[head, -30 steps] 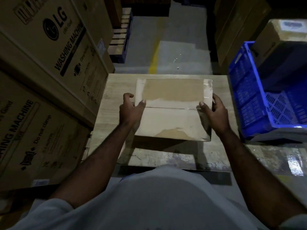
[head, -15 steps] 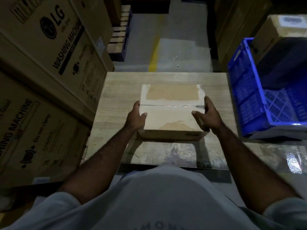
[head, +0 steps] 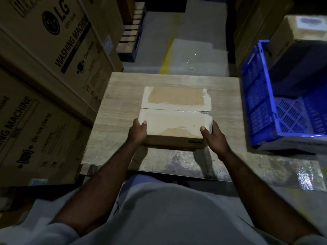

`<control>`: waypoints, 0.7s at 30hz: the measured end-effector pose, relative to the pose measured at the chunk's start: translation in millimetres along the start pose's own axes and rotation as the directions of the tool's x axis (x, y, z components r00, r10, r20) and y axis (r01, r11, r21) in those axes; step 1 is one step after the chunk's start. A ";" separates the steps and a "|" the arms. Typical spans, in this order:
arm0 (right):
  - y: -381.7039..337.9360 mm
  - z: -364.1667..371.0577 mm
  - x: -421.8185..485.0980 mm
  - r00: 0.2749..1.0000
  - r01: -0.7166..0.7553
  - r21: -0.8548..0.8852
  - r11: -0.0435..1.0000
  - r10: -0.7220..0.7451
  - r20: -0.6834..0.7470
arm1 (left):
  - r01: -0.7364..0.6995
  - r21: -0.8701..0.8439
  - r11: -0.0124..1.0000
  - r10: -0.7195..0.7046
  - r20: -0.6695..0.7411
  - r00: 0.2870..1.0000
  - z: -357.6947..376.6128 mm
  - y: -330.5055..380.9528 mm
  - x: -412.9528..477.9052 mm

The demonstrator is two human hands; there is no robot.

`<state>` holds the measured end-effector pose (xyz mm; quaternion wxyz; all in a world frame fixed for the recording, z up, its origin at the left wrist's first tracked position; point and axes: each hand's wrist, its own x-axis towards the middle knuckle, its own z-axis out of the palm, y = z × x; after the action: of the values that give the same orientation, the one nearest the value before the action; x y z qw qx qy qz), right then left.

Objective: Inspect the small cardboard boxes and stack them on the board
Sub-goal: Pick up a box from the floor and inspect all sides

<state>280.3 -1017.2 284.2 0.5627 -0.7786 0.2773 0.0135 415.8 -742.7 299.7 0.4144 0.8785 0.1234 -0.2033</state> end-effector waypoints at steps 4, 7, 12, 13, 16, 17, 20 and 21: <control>-7.7 -6.4 7.5 0.999 -0.041 0.023 0.999 0.041 -0.001 | -0.049 0.006 0.999 0.050 -0.040 0.998 4.8 8.0 -6.3; -18.1 -18.3 19.5 0.997 -0.013 0.037 0.999 0.016 -0.073 | -0.157 -0.024 0.987 0.156 -0.029 0.987 7.7 22.2 -0.9; -41.5 -42.0 39.5 0.985 -0.009 0.005 1.000 0.009 -0.173 | -0.272 -0.049 0.961 0.275 0.075 0.959 13.3 62.0 22.2; -44.1 -47.7 47.0 0.982 -0.002 0.000 1.000 0.002 -0.189 | -0.287 -0.058 0.956 0.291 0.096 0.952 16.3 70.2 29.3; -49.7 -67.0 73.1 0.973 0.012 -0.031 0.999 -0.019 -0.231 | -0.322 -0.068 0.944 0.329 0.158 0.931 26.6 98.7 53.0; -50.0 -74.4 83.0 0.967 0.010 -0.056 0.998 -0.024 -0.255 | -0.329 -0.078 0.941 0.337 0.178 0.924 30.8 108.9 61.6; -49.3 -95.8 118.3 0.951 -0.011 -0.093 0.996 -0.018 -0.308 | -0.331 -0.100 0.938 0.346 0.240 0.907 44.3 141.1 84.1; -50.2 -102.0 129.0 0.952 -0.015 -0.092 0.996 -0.014 -0.307 | -0.339 -0.104 0.935 0.354 0.242 0.903 50.0 149.9 93.3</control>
<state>382.1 -1150.4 322.2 0.4758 -0.7965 0.3608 -0.0949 543.6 -870.9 329.7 0.4821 0.8400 -0.0834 -0.2345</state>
